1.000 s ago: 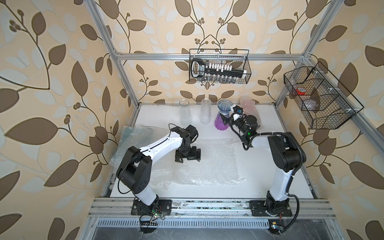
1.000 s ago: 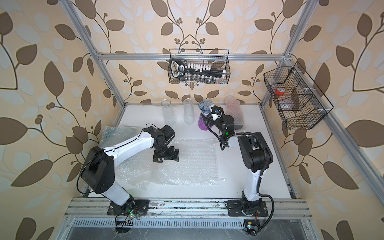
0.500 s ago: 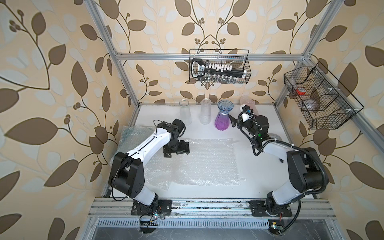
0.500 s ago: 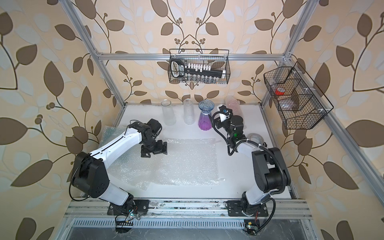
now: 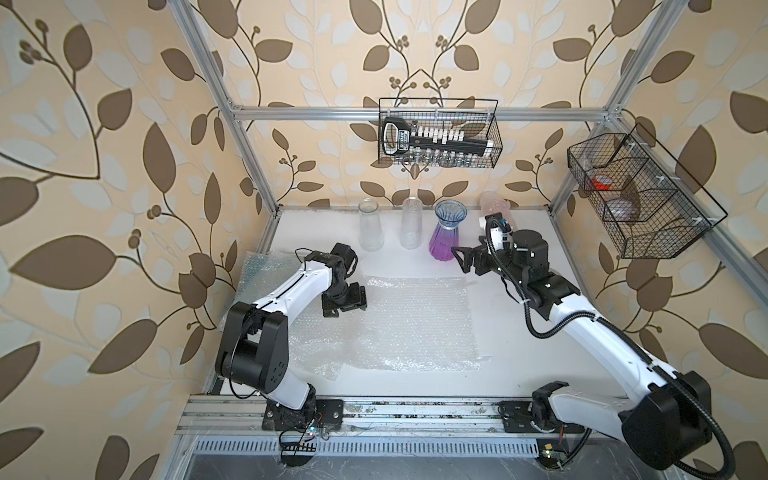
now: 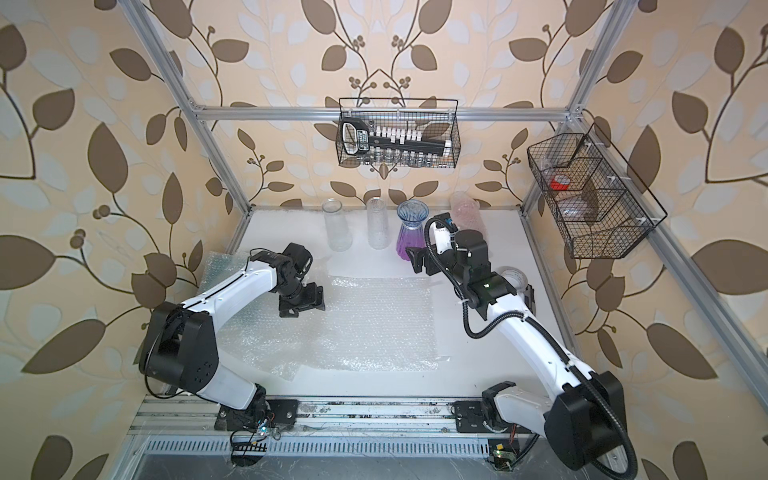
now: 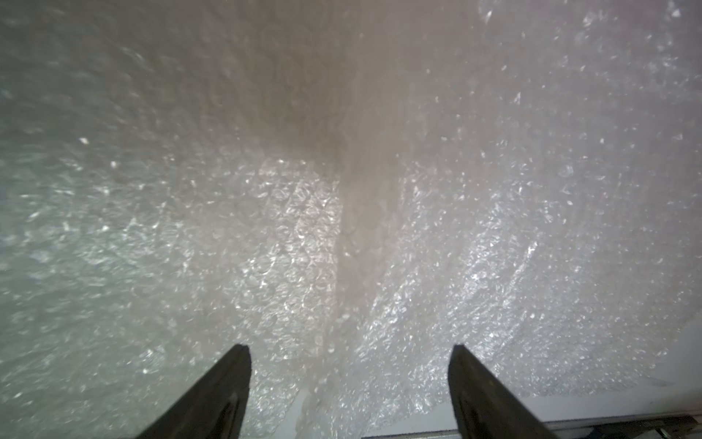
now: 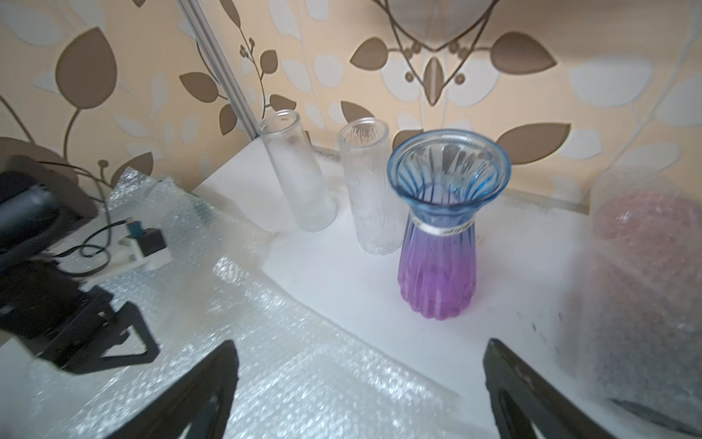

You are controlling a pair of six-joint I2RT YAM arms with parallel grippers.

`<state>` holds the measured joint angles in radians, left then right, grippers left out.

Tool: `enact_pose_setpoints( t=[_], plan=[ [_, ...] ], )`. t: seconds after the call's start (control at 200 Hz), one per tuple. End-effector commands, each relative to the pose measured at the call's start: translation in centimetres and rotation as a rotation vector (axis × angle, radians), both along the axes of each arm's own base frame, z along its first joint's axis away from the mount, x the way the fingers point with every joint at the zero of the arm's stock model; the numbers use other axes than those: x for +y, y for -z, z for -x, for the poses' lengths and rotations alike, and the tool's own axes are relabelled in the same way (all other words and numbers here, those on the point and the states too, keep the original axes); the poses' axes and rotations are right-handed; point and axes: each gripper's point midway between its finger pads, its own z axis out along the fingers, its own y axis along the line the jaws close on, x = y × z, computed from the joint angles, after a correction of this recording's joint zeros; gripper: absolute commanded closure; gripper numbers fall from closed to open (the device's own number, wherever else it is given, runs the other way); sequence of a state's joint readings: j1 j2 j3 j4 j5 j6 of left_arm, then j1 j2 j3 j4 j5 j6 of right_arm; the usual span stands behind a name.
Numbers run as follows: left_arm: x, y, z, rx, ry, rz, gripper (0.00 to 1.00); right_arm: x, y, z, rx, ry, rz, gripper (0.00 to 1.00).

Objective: Unwrap the vase from the bubble wrap
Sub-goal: Pick up the bubble wrap from the center of the board.

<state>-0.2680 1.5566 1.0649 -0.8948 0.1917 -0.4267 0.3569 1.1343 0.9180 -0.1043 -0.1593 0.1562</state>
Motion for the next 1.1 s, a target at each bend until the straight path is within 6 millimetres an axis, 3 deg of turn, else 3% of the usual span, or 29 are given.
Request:
enact_pose_setpoints(
  t=[0.0, 0.1, 0.17, 0.25, 0.42, 0.535, 0.695, 0.835, 1.095],
  plan=[
    [-1.5, 0.6, -0.2, -0.002, 0.017, 0.07, 0.26, -2.5, 3.6, 3.0, 0.171, 0.112, 0.018, 0.01],
    [-1.4, 1.5, 0.4, 0.041, 0.028, 0.05, 0.32, -3.6, 3.3, 4.0, 0.149, 0.133, 0.053, 0.01],
    [-1.3, 1.5, 0.6, 0.047, 0.025, 0.05, 0.51, -4.1, 2.7, 4.2, 0.124, 0.142, 0.074, 0.01],
    [-1.5, 1.0, 0.7, 0.036, 0.019, 0.063, 0.66, -4.1, 2.3, 4.1, 0.112, 0.142, 0.087, 0.01],
    [-1.5, 0.0, 1.2, 0.027, 0.013, 0.062, 0.78, -4.0, 2.3, 3.5, 0.116, 0.144, 0.087, 0.01],
    [-1.2, -0.6, 1.8, 0.027, 0.018, 0.049, 0.91, -3.8, 1.6, 3.1, 0.092, 0.144, 0.074, 0.01],
    [-0.6, -1.9, 2.2, 0.006, 0.02, 0.019, 1.0, -3.7, 1.0, 2.6, 0.072, 0.137, 0.091, 0.01],
    [-0.3, -3.1, 2.0, -0.018, 0.016, 0.008, 1.0, -3.3, 0.6, 2.2, 0.068, 0.121, 0.089, 0.01],
    [0.2, -9.6, 1.4, -0.186, 0.027, 0.012, 1.0, -2.9, 0.3, 1.6, 0.079, 0.106, 0.089, 0.01]
  ],
)
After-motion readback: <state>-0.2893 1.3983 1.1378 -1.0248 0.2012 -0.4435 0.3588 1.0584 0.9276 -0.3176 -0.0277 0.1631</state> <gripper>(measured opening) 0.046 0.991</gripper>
